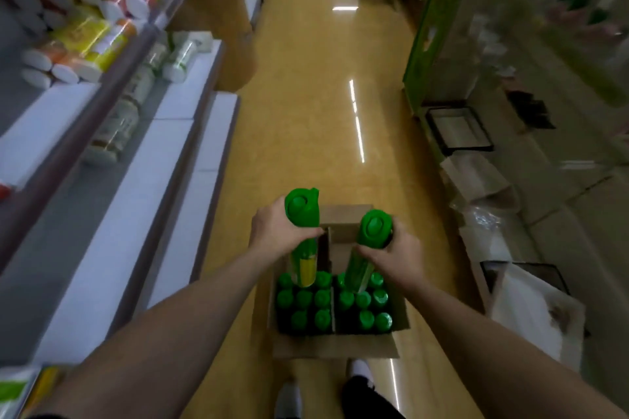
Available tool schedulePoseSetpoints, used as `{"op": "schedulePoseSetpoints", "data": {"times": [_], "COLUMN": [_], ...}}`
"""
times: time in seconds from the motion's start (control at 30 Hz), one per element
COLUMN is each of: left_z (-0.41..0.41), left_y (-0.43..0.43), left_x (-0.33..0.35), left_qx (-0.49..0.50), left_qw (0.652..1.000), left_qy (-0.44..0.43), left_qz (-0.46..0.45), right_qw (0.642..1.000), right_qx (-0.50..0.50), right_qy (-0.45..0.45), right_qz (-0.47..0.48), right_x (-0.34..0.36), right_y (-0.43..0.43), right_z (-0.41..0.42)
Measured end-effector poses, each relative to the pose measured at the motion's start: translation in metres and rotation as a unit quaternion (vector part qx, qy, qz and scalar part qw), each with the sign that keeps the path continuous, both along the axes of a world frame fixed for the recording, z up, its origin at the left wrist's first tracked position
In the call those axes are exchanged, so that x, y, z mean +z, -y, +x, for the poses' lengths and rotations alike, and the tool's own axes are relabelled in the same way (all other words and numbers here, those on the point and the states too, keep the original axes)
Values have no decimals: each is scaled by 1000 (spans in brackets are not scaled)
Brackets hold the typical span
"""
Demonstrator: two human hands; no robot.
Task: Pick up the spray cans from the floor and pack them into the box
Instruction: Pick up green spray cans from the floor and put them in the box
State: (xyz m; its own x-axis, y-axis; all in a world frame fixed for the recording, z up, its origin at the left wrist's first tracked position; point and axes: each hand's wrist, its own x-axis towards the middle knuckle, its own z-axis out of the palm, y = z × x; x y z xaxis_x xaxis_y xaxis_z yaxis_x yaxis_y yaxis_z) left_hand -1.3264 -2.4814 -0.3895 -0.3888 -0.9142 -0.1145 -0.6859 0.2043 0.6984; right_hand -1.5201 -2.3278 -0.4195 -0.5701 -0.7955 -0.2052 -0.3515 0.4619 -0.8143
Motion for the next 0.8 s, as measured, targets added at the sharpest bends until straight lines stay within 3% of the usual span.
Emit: {"op": "schedulePoseSetpoints", "data": {"times": [0.17,0.47,0.8], "left_z": [26,74,102], "left_y": [-8,-35,-45], "left_x": [-86,-257,-359], "left_qx": [51,122,125], "left_qw": [997,985,986], "left_qy": [44,50,36], "left_qz": [47,109,102], "right_qw": [996,994,992], "right_qx": [69,18,-17], "right_qy": [21,24,-2], "right_qz": [59,101,122], "right_x": [-87,-230,-325], "right_y": [-11,-35,-47], "right_z": [-2,14,41]}}
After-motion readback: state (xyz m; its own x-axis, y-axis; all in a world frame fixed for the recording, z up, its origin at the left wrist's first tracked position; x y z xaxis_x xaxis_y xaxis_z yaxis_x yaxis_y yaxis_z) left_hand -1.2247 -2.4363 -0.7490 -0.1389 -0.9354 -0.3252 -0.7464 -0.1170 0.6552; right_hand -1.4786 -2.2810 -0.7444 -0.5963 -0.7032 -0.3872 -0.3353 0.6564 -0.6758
